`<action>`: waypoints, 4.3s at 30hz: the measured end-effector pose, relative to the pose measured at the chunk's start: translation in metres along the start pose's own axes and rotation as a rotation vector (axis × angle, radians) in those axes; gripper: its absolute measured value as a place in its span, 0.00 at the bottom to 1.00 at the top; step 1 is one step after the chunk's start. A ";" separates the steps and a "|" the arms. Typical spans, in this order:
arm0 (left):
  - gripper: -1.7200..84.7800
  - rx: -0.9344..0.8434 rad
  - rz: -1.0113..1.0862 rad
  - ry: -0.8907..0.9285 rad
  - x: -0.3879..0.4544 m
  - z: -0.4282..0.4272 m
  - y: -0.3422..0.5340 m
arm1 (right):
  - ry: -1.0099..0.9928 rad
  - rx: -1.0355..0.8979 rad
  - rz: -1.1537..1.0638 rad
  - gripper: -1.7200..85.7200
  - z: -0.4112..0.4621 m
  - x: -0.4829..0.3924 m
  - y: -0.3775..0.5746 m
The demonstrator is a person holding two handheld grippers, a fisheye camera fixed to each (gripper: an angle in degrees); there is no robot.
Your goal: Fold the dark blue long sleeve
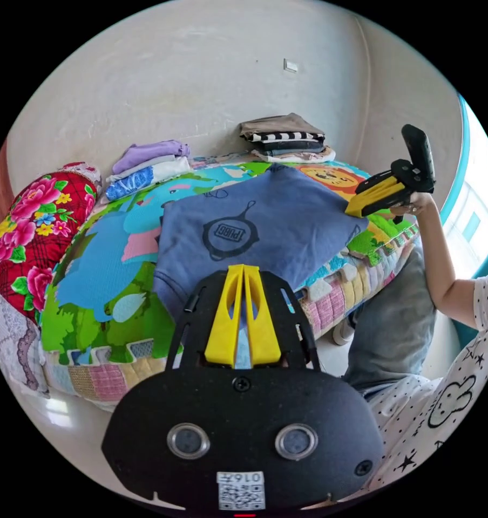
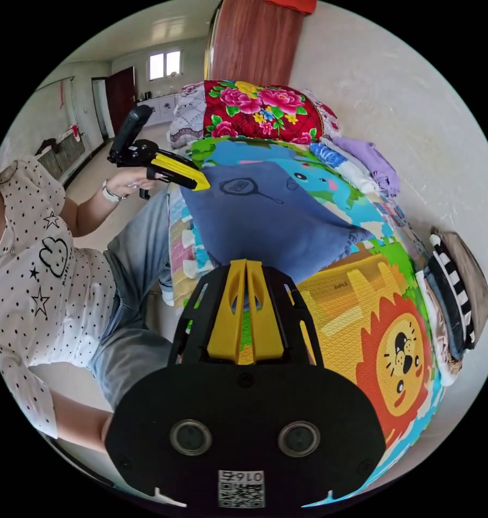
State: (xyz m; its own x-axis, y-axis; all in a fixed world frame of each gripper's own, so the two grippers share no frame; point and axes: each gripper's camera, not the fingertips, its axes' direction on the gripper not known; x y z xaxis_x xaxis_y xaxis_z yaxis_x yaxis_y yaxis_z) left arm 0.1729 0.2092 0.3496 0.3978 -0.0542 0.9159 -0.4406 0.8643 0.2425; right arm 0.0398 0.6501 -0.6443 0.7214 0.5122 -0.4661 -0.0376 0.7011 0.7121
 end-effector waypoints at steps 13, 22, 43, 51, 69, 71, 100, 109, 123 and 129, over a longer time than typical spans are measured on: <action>0.01 0.142 0.018 -0.004 0.061 -0.042 0.018 | 0.363 0.160 -0.155 0.05 -0.035 -0.114 -0.009; 0.13 0.246 0.187 -0.049 0.141 -0.058 0.023 | 0.773 -0.053 -0.488 0.22 0.035 -0.245 -0.026; 0.16 0.040 0.664 -0.624 0.319 0.036 0.000 | 0.584 0.055 -0.222 0.11 -0.001 -0.253 -0.078; 0.07 -0.100 0.643 -0.589 0.289 0.054 -0.032 | 0.462 0.124 -0.172 0.11 -0.028 -0.238 -0.073; 0.05 -0.147 0.421 -0.273 0.243 0.034 -0.104 | 1.015 -0.147 -0.191 0.20 0.045 -0.317 -0.129; 0.06 -0.146 0.458 -0.291 0.245 0.040 -0.097 | 0.953 -0.181 -0.142 0.19 0.038 -0.311 -0.131; 0.06 -0.189 0.601 -0.490 0.215 0.132 -0.056 | 0.921 -0.220 -0.005 0.14 -0.006 -0.275 -0.174; 0.07 -0.203 0.576 -0.446 0.184 0.150 -0.075 | 0.810 -0.230 0.033 0.15 -0.031 -0.214 -0.211; 0.08 -0.174 0.631 -0.221 0.128 0.152 -0.077 | 0.950 -0.470 -0.353 0.13 -0.058 -0.203 -0.255; 0.08 -0.180 0.799 -0.149 0.138 0.128 -0.070 | 0.823 -0.516 -0.484 0.12 -0.114 -0.203 -0.276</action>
State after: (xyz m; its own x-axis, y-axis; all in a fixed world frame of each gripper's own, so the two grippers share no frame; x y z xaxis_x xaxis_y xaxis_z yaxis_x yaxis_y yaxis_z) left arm 0.1556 0.0778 0.4998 -0.0962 0.5548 0.8264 -0.4048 0.7367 -0.5417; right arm -0.1753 0.4090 -0.8064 0.0600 0.1660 -0.9843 -0.2990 0.9438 0.1409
